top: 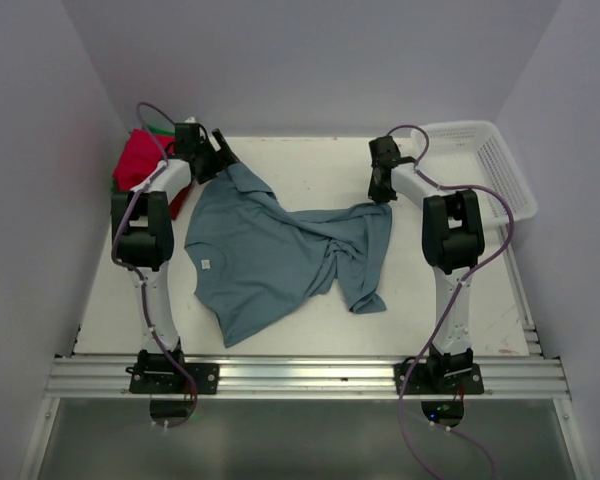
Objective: Fold and stack the t-shirts
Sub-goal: Flatten the tshirt out
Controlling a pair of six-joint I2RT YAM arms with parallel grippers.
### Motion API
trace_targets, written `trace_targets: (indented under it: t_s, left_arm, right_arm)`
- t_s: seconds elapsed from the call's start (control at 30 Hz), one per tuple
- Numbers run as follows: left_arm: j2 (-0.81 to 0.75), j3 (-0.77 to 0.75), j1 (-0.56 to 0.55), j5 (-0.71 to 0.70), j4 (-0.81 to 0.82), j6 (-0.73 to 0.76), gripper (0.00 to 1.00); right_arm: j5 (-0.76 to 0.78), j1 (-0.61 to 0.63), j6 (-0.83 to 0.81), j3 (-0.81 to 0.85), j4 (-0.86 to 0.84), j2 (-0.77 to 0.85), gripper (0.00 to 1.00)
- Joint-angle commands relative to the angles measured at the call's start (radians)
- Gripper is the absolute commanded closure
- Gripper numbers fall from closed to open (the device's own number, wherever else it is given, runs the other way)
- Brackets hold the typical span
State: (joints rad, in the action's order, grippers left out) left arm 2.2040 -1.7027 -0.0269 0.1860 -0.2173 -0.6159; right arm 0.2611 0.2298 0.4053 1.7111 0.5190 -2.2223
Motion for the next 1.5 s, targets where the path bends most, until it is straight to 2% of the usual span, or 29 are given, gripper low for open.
trace_targets:
  t_s: [0.0, 0.43, 0.67, 1.03, 1.47]
  left_arm:
    - [-0.001, 0.001, 0.001, -0.049, 0.061, -0.053, 0.1]
    - [0.138, -0.026, 0.001, 0.033, 0.171, -0.197, 0.11]
    - [0.142, 0.015, 0.001, 0.098, 0.317, -0.287, 0.11]
    - [0.102, 0.026, 0.004, 0.133, 0.369, -0.355, 0.12]
    - [0.21, -0.035, 0.007, 0.188, 0.498, -0.446, 0.15]
  right_arm:
    - [-0.042, 0.003, -0.002, -0.011, 0.024, -0.062, 1.0]
    - [-0.043, 0.003, -0.005, -0.002, 0.032, -0.079, 1.0]
    - [-0.04, 0.003, -0.006, 0.005, 0.035, -0.089, 1.0]
    - [-0.043, 0.003, -0.006, 0.031, 0.042, -0.109, 1.0]
    - [-0.046, 0.002, -0.006, 0.042, 0.05, -0.117, 1.0]
